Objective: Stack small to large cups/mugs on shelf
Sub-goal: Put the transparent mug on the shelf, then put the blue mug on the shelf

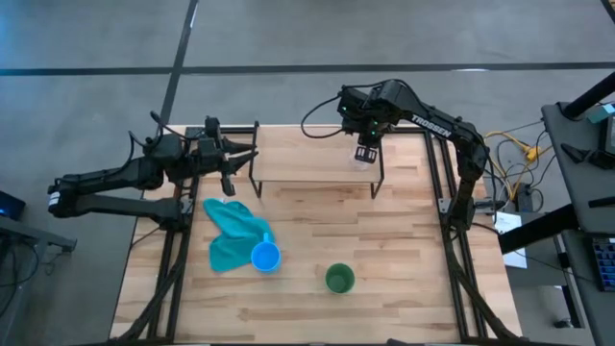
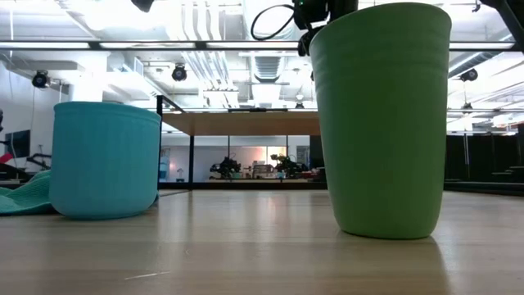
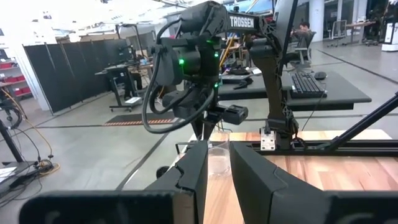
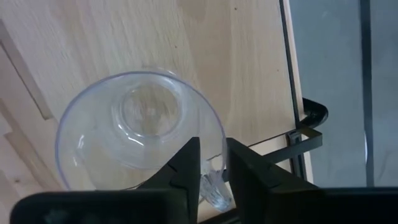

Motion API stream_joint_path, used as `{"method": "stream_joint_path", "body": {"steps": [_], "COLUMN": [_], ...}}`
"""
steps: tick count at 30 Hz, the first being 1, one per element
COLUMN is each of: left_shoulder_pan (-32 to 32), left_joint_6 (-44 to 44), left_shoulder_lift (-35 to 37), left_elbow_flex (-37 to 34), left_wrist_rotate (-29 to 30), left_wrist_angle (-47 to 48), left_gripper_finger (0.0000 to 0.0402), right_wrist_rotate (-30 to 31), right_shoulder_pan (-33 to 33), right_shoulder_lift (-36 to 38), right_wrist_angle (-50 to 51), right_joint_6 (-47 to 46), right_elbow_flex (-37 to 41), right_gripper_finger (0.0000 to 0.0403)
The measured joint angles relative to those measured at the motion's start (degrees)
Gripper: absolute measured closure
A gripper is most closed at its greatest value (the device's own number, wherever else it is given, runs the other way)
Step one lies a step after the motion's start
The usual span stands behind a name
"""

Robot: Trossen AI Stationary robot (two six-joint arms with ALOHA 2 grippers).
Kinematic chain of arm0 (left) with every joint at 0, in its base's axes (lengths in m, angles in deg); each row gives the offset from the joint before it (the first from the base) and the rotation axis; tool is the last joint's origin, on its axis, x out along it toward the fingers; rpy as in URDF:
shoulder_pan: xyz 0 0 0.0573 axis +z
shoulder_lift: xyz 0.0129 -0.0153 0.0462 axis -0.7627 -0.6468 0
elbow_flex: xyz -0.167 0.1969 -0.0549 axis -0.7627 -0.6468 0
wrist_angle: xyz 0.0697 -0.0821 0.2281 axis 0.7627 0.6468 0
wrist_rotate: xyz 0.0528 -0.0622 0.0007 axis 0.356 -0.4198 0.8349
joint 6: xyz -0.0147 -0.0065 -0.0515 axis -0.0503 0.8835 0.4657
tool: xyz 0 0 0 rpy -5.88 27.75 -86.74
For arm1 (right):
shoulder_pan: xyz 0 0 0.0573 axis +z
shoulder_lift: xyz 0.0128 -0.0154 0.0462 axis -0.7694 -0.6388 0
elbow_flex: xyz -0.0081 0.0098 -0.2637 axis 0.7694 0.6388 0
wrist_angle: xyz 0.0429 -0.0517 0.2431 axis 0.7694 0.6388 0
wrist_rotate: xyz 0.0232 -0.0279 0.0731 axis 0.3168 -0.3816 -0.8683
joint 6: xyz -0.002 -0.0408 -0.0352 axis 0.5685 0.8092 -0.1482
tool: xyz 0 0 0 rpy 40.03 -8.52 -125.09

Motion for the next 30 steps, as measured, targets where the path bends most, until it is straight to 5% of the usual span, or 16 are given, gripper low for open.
{"method": "stream_joint_path", "body": {"steps": [20, 30], "left_shoulder_pan": [-0.02, -0.04], "left_joint_6": [0.22, 13.5], "left_shoulder_lift": [-0.09, -0.11], "left_elbow_flex": [0.28, 0.28], "left_wrist_rotate": [-0.03, -4.54], "left_wrist_angle": [2.3, 15.54], "left_gripper_finger": [0.0345, 0.0345], "right_wrist_rotate": [-0.68, -1.99], "right_shoulder_pan": [5.85, 15.52], "right_shoulder_lift": [3.32, 12.03], "right_wrist_angle": [-0.14, -0.14], "right_joint_6": [-4.76, -18.12], "right_elbow_flex": [-17.79, -20.34], "right_gripper_finger": [0.0331, 0.033]}}
